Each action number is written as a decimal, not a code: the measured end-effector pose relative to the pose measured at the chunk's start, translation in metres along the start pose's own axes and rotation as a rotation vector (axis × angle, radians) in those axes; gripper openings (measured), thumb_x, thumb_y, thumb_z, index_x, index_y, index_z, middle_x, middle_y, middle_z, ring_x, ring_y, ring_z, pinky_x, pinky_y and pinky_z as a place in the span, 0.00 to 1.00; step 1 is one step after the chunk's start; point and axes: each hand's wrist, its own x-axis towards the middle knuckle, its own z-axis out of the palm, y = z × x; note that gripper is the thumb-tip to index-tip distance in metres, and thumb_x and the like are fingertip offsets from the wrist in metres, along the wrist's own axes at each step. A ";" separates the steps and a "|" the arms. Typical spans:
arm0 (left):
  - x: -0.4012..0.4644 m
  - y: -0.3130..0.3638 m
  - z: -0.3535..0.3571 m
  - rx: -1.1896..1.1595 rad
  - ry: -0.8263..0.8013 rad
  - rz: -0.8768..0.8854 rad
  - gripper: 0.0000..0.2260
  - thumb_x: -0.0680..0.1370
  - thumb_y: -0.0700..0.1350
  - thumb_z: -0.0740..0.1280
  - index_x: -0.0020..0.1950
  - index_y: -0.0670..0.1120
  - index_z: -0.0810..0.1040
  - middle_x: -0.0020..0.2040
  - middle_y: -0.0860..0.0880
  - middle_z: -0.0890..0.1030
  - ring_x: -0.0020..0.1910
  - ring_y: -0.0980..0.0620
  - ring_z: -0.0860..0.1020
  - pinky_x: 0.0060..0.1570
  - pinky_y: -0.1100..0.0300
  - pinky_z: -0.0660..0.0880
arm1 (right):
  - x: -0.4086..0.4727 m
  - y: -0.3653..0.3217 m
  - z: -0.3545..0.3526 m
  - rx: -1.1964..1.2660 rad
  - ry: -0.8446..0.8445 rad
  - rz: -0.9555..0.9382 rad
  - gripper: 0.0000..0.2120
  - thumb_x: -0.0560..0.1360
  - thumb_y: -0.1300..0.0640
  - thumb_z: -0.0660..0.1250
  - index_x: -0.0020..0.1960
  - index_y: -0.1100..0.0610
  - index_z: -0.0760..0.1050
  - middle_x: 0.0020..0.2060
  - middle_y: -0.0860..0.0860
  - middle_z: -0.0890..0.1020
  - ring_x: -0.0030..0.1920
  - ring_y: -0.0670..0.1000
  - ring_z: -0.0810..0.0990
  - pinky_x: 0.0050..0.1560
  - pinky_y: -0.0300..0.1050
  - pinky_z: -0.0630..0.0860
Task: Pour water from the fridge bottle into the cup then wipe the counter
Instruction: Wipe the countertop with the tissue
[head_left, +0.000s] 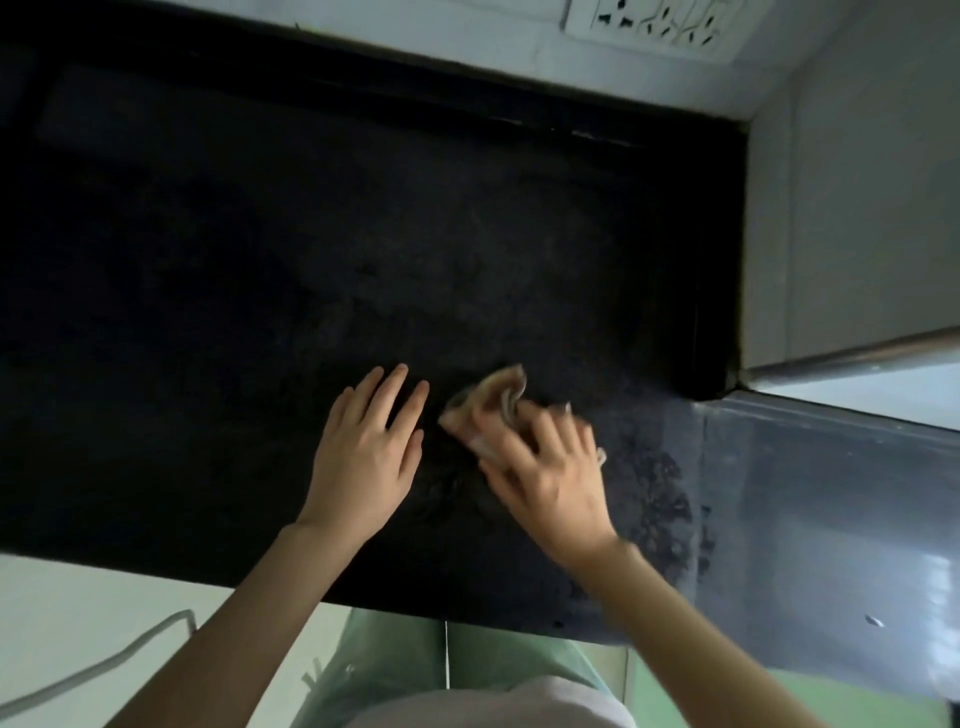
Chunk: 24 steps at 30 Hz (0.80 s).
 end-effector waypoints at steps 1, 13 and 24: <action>0.000 0.000 -0.001 -0.001 -0.011 -0.003 0.21 0.78 0.46 0.64 0.71 0.44 0.71 0.72 0.41 0.70 0.71 0.40 0.68 0.66 0.41 0.69 | -0.009 -0.003 0.000 0.007 0.007 -0.029 0.19 0.78 0.48 0.64 0.68 0.49 0.73 0.55 0.57 0.78 0.50 0.59 0.76 0.50 0.55 0.73; 0.000 0.003 0.001 0.016 0.007 -0.014 0.20 0.79 0.47 0.62 0.70 0.44 0.72 0.70 0.40 0.72 0.70 0.39 0.69 0.65 0.40 0.70 | 0.170 0.099 0.001 -0.160 -0.031 0.262 0.24 0.79 0.45 0.58 0.74 0.51 0.64 0.62 0.62 0.73 0.57 0.65 0.73 0.56 0.58 0.69; 0.002 0.002 -0.003 0.022 0.006 -0.010 0.21 0.77 0.45 0.67 0.70 0.44 0.72 0.70 0.41 0.72 0.69 0.40 0.70 0.65 0.42 0.70 | 0.013 0.005 0.009 0.019 0.084 -0.112 0.20 0.78 0.48 0.65 0.68 0.50 0.73 0.53 0.58 0.79 0.50 0.59 0.76 0.50 0.54 0.72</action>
